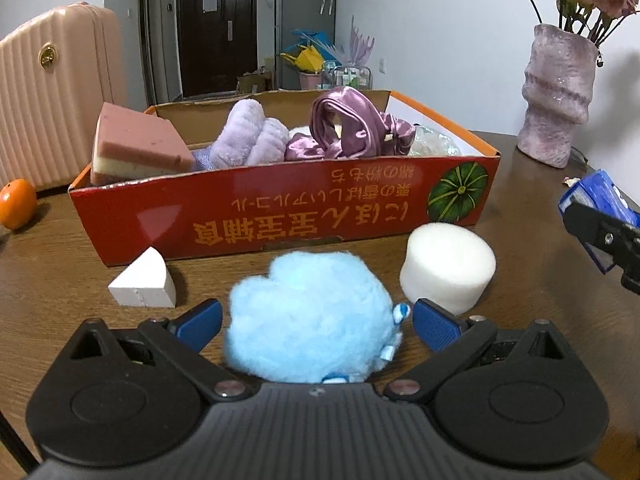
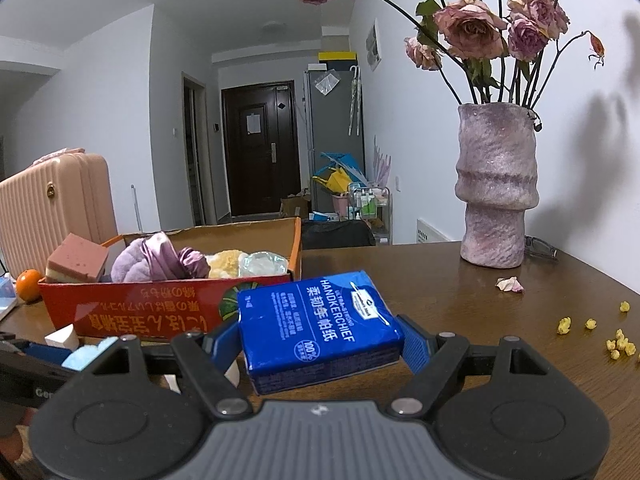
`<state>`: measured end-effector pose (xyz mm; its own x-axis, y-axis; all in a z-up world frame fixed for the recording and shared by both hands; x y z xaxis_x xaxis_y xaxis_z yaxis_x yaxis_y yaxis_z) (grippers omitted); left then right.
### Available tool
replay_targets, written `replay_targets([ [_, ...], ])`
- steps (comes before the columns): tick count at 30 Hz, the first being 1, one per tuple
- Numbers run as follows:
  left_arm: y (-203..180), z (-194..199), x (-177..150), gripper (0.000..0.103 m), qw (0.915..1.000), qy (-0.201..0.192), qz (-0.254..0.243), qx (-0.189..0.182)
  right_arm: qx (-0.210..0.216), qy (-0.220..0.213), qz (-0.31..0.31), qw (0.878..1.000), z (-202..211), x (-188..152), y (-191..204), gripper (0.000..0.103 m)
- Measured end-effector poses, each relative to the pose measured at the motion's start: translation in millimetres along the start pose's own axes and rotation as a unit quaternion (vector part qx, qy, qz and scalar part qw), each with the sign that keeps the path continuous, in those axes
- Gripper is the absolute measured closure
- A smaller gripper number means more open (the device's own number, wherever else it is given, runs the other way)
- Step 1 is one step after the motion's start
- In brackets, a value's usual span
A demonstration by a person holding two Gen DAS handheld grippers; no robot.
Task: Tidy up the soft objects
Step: 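Lift the blue carton with the right tool while the left tool grasps the blue plush, then carry the blue carton and blue plush over the red box with both tools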
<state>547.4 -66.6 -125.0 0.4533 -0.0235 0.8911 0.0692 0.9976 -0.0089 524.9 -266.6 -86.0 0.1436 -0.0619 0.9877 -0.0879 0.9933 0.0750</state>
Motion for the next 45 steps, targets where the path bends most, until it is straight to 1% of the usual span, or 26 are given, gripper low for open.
replay_targets([
  [3,0.8,-2.0,0.1,0.000,1.0000,-0.004,-0.004,0.005,0.000,0.001,0.002,1.000,0.0,-0.4,1.0,0.024],
  [5,0.1,-6.0,-1.9,0.008,0.9999,0.001,-0.010,0.010,-0.003,-0.001,0.004,1.000,0.2,-0.2,1.1,0.024],
  [7,0.2,-8.1,-3.3,0.010,0.9999,0.006,-0.011,0.011,-0.004,-0.004,0.005,1.000,0.8,0.1,0.9,0.024],
  [10,1.9,-9.0,-3.7,0.018,0.9999,0.009,-0.004,0.008,-0.008,-0.005,0.009,1.000,2.1,0.4,0.7,0.024],
  [14,0.2,-9.2,-4.1,0.022,0.9999,0.007,-0.008,0.002,-0.017,-0.011,0.014,1.000,3.3,1.3,0.4,0.024],
  [18,1.6,-7.6,-3.1,0.023,1.0000,0.002,-0.006,0.000,-0.034,-0.018,0.006,0.999,5.3,3.7,-4.9,0.024],
  [24,7.8,1.3,2.9,0.023,0.9994,-0.026,-0.009,0.022,-0.047,-0.021,-0.008,0.999,9.0,4.6,-5.8,0.024],
  [29,15.5,13.9,6.9,0.023,0.9979,-0.051,-0.008,0.040,-0.044,-0.022,-0.010,0.999,15.5,3.4,4.7,0.024],
  [34,20.4,33.8,7.3,0.023,0.9961,-0.075,-0.005,0.048,-0.038,-0.024,-0.012,0.999,25.7,2.3,19.5,0.024],
  [45,38.4,80.0,-4.6,0.023,0.9928,-0.098,0.008,0.068,-0.035,-0.026,-0.020,0.999,54.3,-1.8,47.2,0.024],
])
Point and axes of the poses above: each gripper's, at about its wrist camera, not at the fingertips, and z roughly against the way its jaws point, y to its left, x to its top, the point moved 7 cm from there along -z, roughly the way its jaws point, and after that the axes turned 12 degrees about -y, right-handed, at the moved point
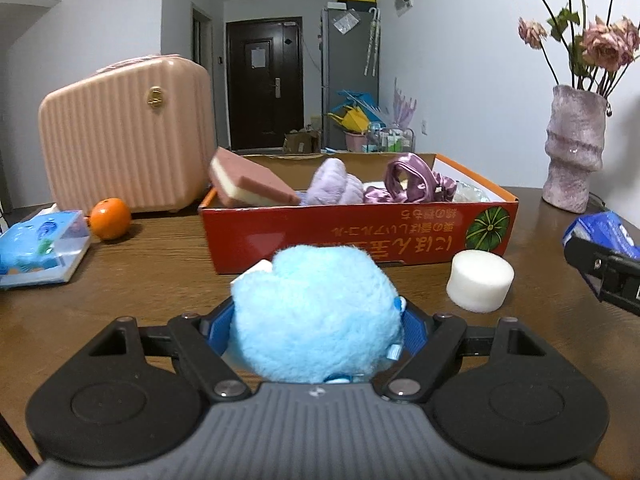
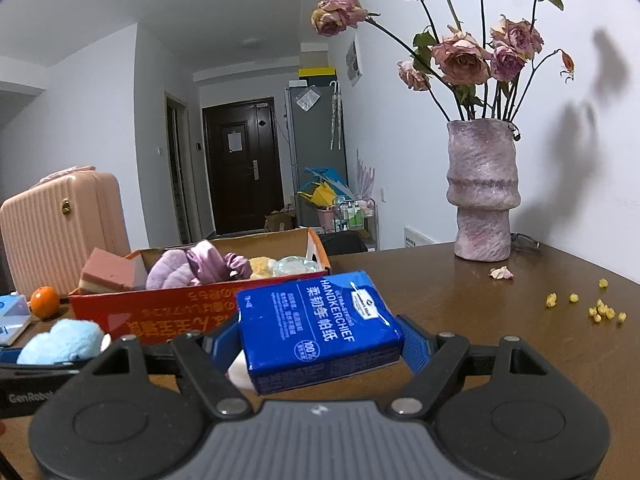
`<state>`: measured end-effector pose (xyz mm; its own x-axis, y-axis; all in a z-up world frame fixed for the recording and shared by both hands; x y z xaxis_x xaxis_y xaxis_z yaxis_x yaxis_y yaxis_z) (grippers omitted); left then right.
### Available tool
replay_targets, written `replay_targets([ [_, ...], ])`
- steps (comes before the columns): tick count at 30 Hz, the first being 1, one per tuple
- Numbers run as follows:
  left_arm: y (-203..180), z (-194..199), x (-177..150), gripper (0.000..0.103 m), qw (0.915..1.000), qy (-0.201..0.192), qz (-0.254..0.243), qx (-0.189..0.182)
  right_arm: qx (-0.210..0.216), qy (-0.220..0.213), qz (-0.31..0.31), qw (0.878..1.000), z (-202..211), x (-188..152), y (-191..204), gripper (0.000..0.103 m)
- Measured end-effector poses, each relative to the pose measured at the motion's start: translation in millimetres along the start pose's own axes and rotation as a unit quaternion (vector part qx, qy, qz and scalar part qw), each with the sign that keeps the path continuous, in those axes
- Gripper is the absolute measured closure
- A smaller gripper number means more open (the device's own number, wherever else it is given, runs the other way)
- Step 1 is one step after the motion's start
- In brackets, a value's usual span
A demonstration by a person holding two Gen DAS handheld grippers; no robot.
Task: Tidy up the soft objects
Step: 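Carry the blue carton and blue plush over the red box with both tools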
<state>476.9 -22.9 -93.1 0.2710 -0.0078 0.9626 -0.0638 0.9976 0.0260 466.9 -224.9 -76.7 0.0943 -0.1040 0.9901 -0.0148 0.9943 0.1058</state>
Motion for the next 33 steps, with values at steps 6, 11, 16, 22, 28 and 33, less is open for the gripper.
replay_targets([
  [6,10.6,19.7,-0.2,0.023,0.9999,-0.007,0.010,0.004,-0.009,-0.002,0.006,1.000,22.7,-3.3,4.8,0.024],
  [11,14.0,34.1,-1.3,0.023,0.9999,-0.013,0.008,0.003,-0.015,-0.002,0.007,1.000,28.8,-5.6,2.7,0.024],
  [16,16.6,43.4,1.6,0.023,0.9997,-0.025,0.007,0.002,-0.014,0.009,-0.002,1.000,26.1,-8.0,-0.7,0.024],
  [22,20.6,45.5,3.6,0.023,0.9995,-0.024,0.017,-0.006,-0.006,0.008,-0.001,1.000,26.9,-7.5,2.0,0.024],
  [28,20.8,50.2,7.7,0.023,0.9990,-0.030,0.026,-0.022,0.001,0.008,0.001,1.000,29.2,-6.7,5.5,0.024],
  [33,17.0,55.0,12.9,0.023,0.9987,-0.041,0.019,-0.023,0.011,-0.002,0.004,1.000,32.1,-1.1,11.8,0.024],
])
Point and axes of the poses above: each gripper's, at about its wrist camera, not at the fingertips, and z roughly against the way its jaws point, y to its left, x to its top, the point moved 7 cm from there along -z, roughly the way its jaws point, and after that the axes turned 12 degrees about -y, right-handed, at the moved point
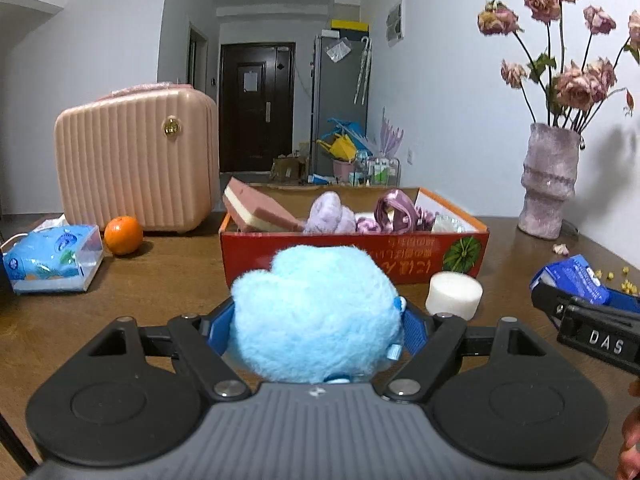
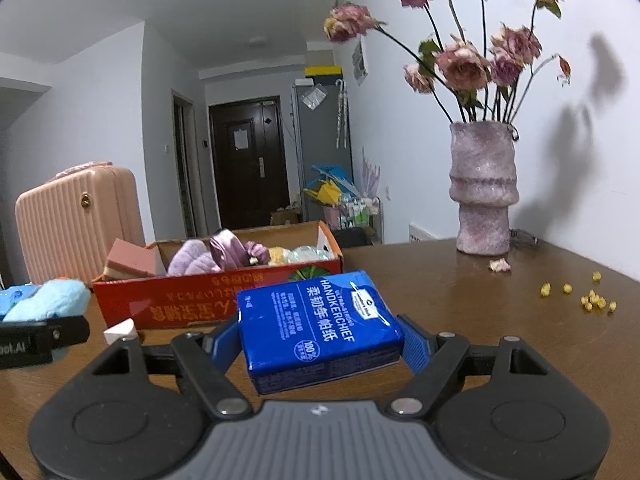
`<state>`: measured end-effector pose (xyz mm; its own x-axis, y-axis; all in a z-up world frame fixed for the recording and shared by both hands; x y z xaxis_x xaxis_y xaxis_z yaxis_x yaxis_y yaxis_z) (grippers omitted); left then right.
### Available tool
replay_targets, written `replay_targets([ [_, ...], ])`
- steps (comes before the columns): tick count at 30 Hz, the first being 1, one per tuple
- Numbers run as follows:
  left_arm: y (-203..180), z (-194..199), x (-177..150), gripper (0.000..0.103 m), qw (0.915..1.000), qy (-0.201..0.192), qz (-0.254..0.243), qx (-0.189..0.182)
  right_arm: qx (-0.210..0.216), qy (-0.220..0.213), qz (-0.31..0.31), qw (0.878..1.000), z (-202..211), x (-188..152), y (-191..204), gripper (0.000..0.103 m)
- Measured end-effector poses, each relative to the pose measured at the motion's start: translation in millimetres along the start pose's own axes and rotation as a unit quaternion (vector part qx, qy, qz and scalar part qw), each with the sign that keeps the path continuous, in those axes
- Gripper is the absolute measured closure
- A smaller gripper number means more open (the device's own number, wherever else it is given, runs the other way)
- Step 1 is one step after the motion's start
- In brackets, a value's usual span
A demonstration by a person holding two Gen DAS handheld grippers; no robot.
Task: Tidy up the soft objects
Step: 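Carry the blue carton and blue plush over the red box with both tools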
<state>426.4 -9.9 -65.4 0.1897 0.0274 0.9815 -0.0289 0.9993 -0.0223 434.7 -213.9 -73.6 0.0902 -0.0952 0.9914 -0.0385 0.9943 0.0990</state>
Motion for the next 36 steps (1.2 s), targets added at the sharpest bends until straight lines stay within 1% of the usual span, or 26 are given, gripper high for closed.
replay_targets([
  [5,2.3,-0.5,13.6,0.023,0.9998,-0.020,0.004,0.006,0.008,-0.025,0.005,1.000,-4.4,11.4,8.7,0.024],
  [10,7.0,-9.4,28.2,0.023,0.9991,-0.036,0.010,0.019,0.015,-0.043,0.010,0.999,-22.1,18.7,19.6,0.024],
  [15,12.4,-21.0,46.1,0.023,0.9975,-0.061,0.016,0.031,0.020,-0.060,0.013,0.998,-42.1,25.9,28.0,0.024],
  [21,14.6,-42.0,62.4,0.023,0.9958,-0.079,0.019,0.042,0.022,-0.078,0.017,0.997,-63.5,33.5,33.2,0.024],
  [27,13.2,-62.0,73.2,0.023,0.9943,-0.091,0.021,0.050,0.024,-0.088,0.014,0.996,-85.3,40.2,35.9,0.024],
  [36,15.7,-92.7,77.7,0.023,0.9943,-0.084,0.034,0.055,0.024,-0.093,0.010,0.995,-118.1,49.3,39.1,0.024],
])
Point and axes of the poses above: each gripper's, at about its wrist camera, not at the fingertips, and z roughly against the way its jaws point, y to its left, x to its top, the point moved 7 cm from there along -z, roughly the way its jaws point, and after that the axes turned 12 degrees about -y, right-handed, at the moved point
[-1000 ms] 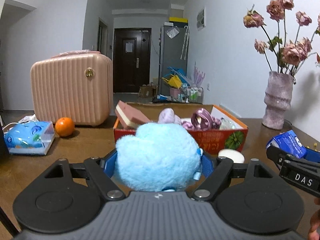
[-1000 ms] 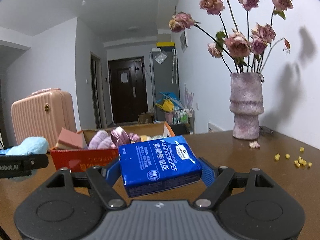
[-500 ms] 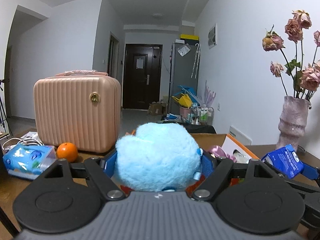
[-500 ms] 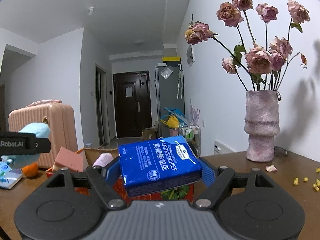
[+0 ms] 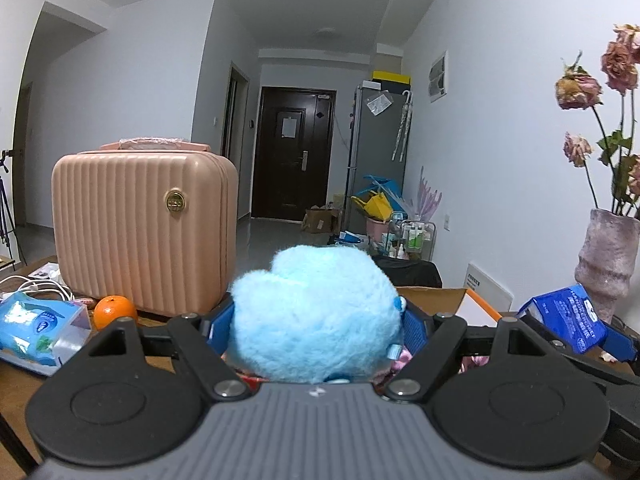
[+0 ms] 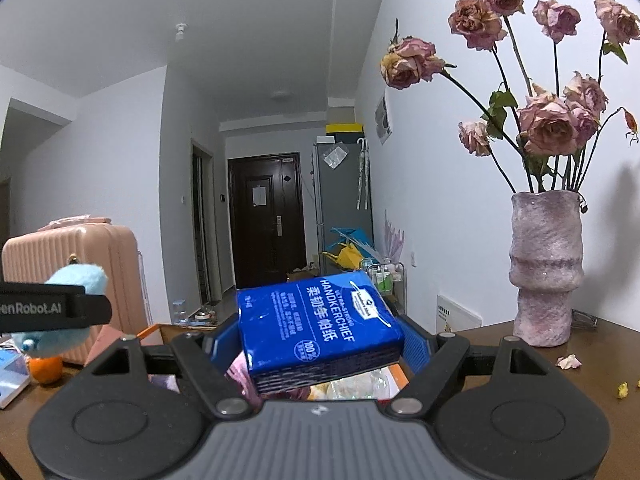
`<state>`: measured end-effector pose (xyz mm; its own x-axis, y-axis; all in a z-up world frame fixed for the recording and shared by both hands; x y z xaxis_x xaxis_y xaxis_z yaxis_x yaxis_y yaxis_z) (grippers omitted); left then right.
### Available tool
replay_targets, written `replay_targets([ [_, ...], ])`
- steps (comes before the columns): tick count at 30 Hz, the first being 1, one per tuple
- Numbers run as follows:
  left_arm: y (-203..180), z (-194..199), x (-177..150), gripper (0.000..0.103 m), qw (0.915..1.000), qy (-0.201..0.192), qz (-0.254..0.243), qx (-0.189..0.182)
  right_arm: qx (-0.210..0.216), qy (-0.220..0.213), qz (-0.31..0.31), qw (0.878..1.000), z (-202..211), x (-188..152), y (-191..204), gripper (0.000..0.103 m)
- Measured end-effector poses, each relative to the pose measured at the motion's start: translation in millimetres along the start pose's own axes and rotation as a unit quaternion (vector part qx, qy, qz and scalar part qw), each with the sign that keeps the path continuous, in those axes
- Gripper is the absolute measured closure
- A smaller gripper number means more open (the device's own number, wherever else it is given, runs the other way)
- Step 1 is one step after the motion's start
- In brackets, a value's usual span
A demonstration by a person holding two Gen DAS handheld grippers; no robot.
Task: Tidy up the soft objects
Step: 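Carry the blue carton and blue plush over the red box with both tools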
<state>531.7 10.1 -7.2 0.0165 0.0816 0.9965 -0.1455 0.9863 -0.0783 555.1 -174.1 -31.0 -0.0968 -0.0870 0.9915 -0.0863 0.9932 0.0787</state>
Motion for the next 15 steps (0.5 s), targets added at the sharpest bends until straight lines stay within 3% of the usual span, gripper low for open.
replay_targets([
  [15,-5.1,-51.7,-0.1,0.023,0.9999,-0.008,0.002,0.011,-0.001,0.016,-0.009,1.000,-58.1,-3.8,-7.2,0.024],
])
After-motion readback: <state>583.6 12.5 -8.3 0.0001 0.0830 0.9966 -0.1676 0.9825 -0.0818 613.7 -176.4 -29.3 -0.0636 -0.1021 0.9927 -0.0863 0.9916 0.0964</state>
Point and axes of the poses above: each gripper's, at about its wrist camera, not at the fingertips, and z roughly against the way its jaws point, y to its left, x to its top, the point moved 7 cm from there along -z, roughly the way its jaws point, and after that the axes turned 12 degrees about -y, right-handed, at the moved point
